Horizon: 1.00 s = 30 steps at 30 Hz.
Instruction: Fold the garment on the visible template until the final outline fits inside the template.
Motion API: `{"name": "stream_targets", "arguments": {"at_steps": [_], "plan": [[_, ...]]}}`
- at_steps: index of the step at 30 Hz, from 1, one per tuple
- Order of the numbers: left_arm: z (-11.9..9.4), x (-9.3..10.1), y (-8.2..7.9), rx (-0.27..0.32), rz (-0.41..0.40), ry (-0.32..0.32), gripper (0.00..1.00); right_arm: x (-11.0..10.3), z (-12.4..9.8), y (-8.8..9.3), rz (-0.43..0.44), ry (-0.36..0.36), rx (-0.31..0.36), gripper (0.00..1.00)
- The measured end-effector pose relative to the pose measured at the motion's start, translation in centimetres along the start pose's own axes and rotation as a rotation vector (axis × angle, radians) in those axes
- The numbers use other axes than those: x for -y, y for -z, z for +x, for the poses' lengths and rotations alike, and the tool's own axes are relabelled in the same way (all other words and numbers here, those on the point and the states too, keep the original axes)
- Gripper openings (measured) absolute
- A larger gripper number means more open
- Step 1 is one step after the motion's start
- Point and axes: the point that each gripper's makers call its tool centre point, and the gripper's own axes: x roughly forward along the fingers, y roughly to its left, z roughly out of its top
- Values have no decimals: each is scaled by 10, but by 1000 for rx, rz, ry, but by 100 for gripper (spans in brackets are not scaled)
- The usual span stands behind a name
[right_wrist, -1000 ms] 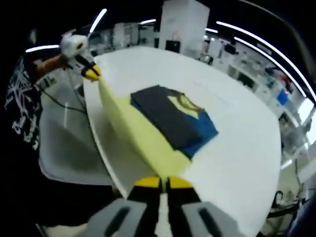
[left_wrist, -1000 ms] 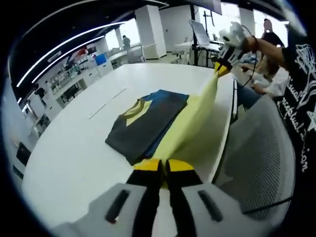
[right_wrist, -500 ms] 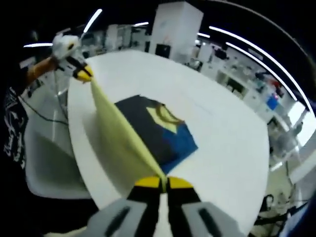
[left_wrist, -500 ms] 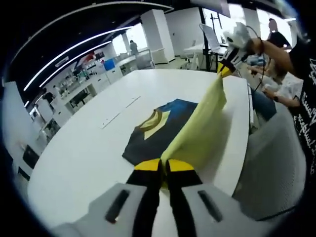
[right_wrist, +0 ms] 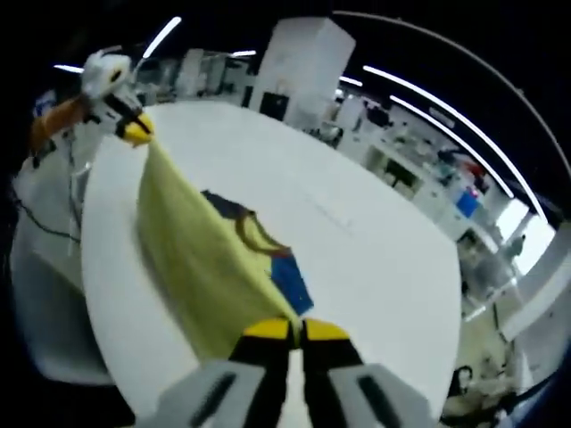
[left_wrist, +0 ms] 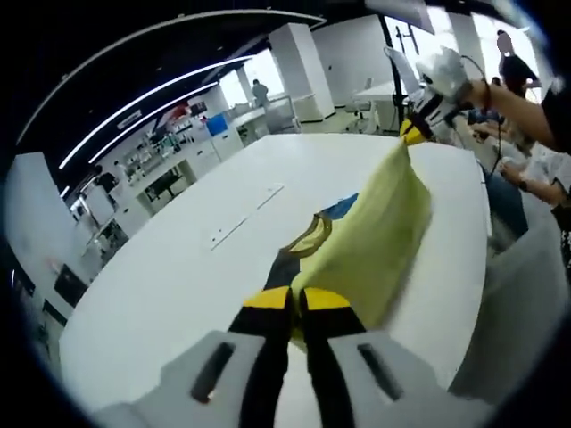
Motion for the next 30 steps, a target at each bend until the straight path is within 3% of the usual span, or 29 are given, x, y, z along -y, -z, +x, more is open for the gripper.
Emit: {"name": "stream_targets", "arguments": {"at_steps": [7,14,30], "plan": [[18,-24,-7,9,-35,-26,1,26,25,-19,-36,51,25,0],[46,-44,-4,0,-67,-43,1,38,52,-17,-2,63,6,0],[119,-56,59,-116,-191,1,1,35,123,11,-70,3,-90,0]]}}
